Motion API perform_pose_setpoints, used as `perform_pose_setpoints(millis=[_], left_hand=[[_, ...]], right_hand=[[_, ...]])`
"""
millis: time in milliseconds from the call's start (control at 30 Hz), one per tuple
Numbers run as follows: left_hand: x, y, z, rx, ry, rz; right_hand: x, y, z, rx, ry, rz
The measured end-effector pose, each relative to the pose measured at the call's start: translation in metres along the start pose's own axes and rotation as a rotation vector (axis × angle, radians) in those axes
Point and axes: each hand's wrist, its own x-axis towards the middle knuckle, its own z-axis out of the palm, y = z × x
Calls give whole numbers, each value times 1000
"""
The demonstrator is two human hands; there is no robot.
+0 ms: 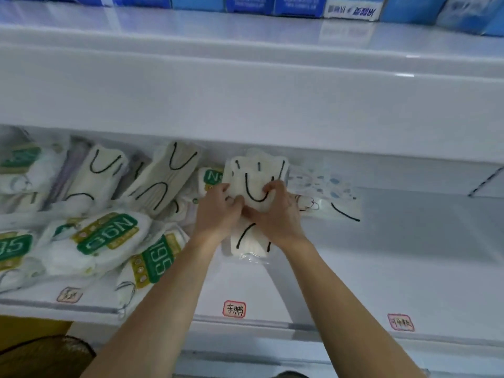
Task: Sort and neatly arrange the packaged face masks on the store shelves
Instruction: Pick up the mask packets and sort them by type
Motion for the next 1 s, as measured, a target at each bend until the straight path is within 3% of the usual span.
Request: perform_pose_setpoints(millis=[200,300,433,533,667,767,1000], left_hand=[[-5,-30,-3,16,9,232],[-11,-31,-5,125,-75,196],[-15,-27,-9,-47,-118,259],[-5,-23,-5,-150,-157,219],[-8,-2,9,-325,-248,136],[-20,13,30,-411,-367,164],[-58,61,92,-380,-437,302]], right_hand=[[-15,-11,10,52,120,88],[-25,-7,10,190,250,133],[-32,5,-5,403,358,270],[-35,15,-24,515,308,297],[-42,19,-43,714,162,198],[-44,24,-57,690,67,132],[-45,78,-128,717,127,55]])
